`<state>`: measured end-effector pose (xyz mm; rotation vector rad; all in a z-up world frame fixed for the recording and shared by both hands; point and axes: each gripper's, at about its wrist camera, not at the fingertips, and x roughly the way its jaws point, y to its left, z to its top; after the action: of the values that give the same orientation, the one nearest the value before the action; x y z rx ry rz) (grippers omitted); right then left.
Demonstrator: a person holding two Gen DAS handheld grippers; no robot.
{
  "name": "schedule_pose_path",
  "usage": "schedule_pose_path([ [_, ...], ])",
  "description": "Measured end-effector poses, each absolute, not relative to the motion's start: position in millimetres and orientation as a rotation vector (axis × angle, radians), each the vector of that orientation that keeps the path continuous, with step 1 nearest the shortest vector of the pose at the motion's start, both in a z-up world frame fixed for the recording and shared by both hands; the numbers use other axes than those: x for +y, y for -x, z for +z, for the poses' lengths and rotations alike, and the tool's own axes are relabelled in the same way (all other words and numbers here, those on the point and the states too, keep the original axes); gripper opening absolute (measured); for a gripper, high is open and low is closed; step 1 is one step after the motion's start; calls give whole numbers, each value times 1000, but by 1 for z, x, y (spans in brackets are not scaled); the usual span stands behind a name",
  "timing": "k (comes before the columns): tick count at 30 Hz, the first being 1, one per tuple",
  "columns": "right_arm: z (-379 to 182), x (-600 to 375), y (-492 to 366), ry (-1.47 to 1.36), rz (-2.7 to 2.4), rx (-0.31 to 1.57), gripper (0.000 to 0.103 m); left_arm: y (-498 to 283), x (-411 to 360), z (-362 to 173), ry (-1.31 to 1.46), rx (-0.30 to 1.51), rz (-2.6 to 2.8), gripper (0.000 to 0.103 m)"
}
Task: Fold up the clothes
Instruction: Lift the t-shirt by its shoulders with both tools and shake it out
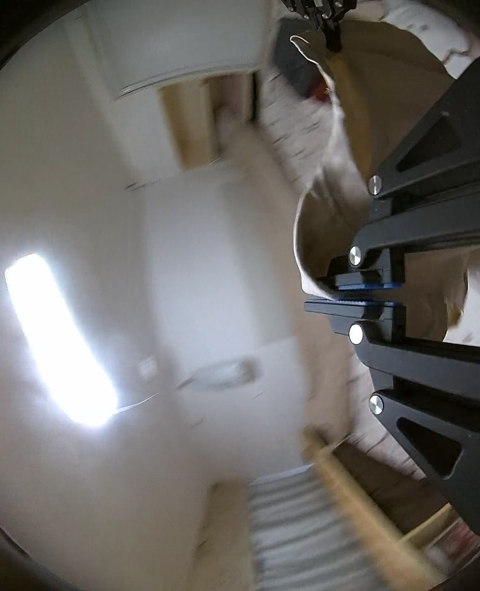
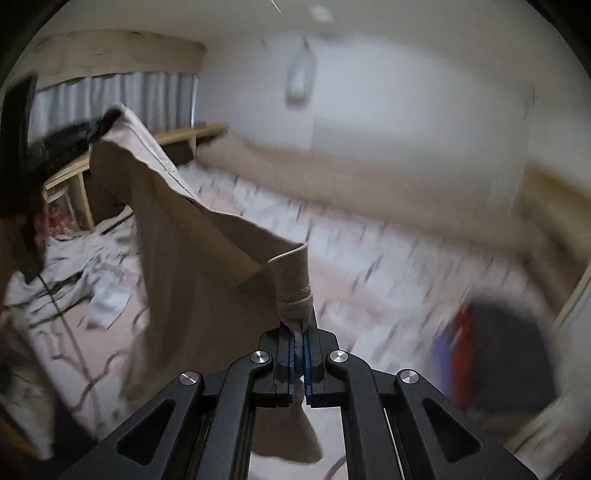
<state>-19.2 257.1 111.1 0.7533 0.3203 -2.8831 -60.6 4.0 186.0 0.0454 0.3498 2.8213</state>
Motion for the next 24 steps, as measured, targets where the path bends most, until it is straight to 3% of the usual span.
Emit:
schedule_pose_path([
  [5, 219, 233, -10, -338, -3055, 473, 4, -10, -31, 277, -428, 331, 2928, 4],
  [11, 313, 199, -97, 195, -3147, 613, 4, -100, -72, 332, -758, 300, 2972, 5],
  [16, 344, 185, -162, 468, -3169, 676, 4, -159, -89, 352, -919, 306, 2947, 5],
  [24, 360, 205, -197, 536, -3213, 655, 4, -170, -81, 358, -935, 445, 2954, 7],
])
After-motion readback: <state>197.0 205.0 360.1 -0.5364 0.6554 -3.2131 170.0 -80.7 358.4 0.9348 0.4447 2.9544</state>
